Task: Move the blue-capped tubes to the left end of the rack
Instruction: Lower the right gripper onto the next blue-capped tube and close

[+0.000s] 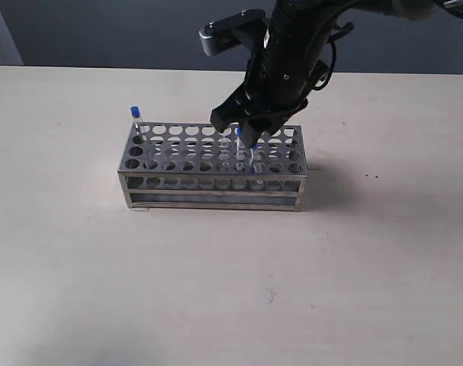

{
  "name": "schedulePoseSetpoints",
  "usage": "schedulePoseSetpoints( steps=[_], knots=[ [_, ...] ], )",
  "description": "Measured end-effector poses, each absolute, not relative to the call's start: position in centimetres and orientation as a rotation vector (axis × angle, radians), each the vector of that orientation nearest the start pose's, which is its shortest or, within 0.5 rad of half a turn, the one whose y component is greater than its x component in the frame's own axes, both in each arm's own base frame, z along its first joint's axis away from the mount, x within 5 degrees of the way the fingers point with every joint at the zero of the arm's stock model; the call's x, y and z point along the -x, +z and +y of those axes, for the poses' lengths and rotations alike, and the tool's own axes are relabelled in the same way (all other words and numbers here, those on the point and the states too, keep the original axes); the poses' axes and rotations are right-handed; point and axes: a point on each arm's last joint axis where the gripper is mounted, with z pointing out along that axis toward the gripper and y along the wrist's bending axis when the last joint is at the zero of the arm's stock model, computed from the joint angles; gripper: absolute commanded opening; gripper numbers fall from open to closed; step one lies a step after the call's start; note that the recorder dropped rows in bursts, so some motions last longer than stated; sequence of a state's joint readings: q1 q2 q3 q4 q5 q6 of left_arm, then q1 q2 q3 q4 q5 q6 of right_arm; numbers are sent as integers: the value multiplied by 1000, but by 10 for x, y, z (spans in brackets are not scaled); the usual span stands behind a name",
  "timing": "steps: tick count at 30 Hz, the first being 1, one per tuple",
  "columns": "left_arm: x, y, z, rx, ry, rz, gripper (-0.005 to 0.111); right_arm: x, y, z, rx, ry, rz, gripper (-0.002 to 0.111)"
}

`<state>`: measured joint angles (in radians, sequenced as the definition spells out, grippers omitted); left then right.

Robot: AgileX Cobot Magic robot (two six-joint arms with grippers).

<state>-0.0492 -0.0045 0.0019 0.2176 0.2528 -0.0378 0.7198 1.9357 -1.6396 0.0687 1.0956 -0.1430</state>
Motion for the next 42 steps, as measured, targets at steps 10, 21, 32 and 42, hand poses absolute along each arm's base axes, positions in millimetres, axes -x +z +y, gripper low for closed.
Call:
schedulePoseSetpoints(
  steps=[10, 21, 32, 42],
  knots=[
    [-55, 190, 2, -152, 138, 1723, 0, -311, 249, 280, 1149, 223, 2595, 40],
    [-55, 190, 2, -152, 138, 1723, 0, -320, 209, 287, 1183, 180, 2671, 19],
    [-55, 190, 2, -152, 138, 1723, 0, -318, 216, 286, 1207, 140, 2637, 0],
    [-55, 190, 2, -152, 138, 1723, 0, -294, 266, 288, 1256, 125, 2489, 0]
  ],
)
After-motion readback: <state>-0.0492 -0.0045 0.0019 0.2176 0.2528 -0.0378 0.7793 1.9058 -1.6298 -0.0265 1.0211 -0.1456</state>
